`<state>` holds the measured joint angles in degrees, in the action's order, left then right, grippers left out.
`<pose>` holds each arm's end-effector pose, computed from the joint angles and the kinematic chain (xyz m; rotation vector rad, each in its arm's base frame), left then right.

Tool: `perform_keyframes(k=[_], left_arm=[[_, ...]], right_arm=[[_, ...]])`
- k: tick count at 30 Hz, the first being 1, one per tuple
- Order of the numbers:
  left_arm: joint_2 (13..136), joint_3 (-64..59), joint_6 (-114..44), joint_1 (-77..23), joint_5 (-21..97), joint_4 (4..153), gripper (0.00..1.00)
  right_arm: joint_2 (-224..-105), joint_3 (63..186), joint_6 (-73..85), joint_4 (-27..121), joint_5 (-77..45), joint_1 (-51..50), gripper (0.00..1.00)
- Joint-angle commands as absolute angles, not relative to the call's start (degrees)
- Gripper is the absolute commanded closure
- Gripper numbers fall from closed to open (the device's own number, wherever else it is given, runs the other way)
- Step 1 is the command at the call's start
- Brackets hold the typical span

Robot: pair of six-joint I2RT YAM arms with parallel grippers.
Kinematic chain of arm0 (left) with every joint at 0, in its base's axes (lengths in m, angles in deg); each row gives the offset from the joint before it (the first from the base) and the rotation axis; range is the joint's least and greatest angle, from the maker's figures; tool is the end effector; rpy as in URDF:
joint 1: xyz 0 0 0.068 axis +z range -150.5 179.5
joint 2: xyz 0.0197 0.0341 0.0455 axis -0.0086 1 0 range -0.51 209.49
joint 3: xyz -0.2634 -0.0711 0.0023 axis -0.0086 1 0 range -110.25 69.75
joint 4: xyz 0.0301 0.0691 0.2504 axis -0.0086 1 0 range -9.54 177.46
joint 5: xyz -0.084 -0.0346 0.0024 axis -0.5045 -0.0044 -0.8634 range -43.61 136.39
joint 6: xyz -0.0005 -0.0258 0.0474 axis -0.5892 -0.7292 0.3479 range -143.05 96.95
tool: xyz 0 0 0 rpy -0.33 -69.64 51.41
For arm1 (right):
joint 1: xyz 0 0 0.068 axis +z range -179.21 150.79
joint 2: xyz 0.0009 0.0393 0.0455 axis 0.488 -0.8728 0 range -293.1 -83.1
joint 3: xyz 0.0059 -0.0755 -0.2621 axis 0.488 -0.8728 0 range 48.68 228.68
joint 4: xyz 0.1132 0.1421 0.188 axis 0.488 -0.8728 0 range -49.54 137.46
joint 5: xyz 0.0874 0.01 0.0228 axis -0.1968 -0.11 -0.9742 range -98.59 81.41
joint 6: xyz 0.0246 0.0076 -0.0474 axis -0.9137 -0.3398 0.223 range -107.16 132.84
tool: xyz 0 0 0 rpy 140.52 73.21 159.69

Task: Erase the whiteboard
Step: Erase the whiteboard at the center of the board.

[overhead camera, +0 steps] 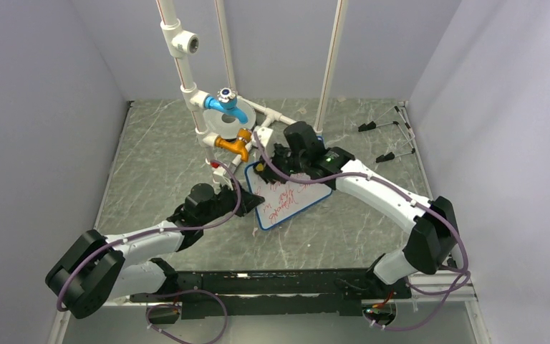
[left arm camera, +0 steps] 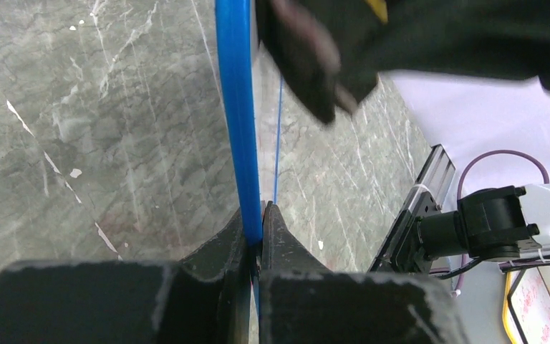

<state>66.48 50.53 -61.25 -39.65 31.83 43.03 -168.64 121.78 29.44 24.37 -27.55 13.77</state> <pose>0.1747 -0.1538 0.1959 0.2180 1.8943 -1.1775 0.2403 0.2396 0.3200 -1.2642 1.8253 0.6196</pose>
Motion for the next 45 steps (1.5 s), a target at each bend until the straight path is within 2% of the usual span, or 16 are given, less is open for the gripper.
perform_keyframes(k=[1,10,20,28,32,37,45], left_arm=[[66.03,48.75,-57.61,-41.91,24.76,41.48,1.00],[65.36,50.01,-57.73,-41.90,25.45,40.92,1.00],[63.34,49.56,-56.08,-41.92,27.22,43.92,1.00],[62.35,50.00,-55.46,-41.94,27.55,44.31,1.00],[62.45,48.89,-54.50,-41.93,27.90,46.20,1.00],[61.69,49.19,-54.69,-41.97,28.26,46.65,1.00],[61.84,50.46,-55.07,-41.96,27.68,44.80,1.00]], right_arm=[[-170.99,123.18,33.70,23.02,-33.87,19.36,1.00],[-168.30,120.37,34.27,25.23,-25.20,13.15,1.00],[-171.57,120.85,43.26,17.53,-32.42,18.56,1.00],[-167.67,117.92,36.75,24.39,-30.65,9.02,1.00],[-168.16,117.16,38.73,22.53,-37.02,12.00,1.00],[-170.79,118.44,41.07,20.57,-36.71,18.85,1.00],[-169.27,118.54,36.23,24.32,-29.56,14.20,1.00]])
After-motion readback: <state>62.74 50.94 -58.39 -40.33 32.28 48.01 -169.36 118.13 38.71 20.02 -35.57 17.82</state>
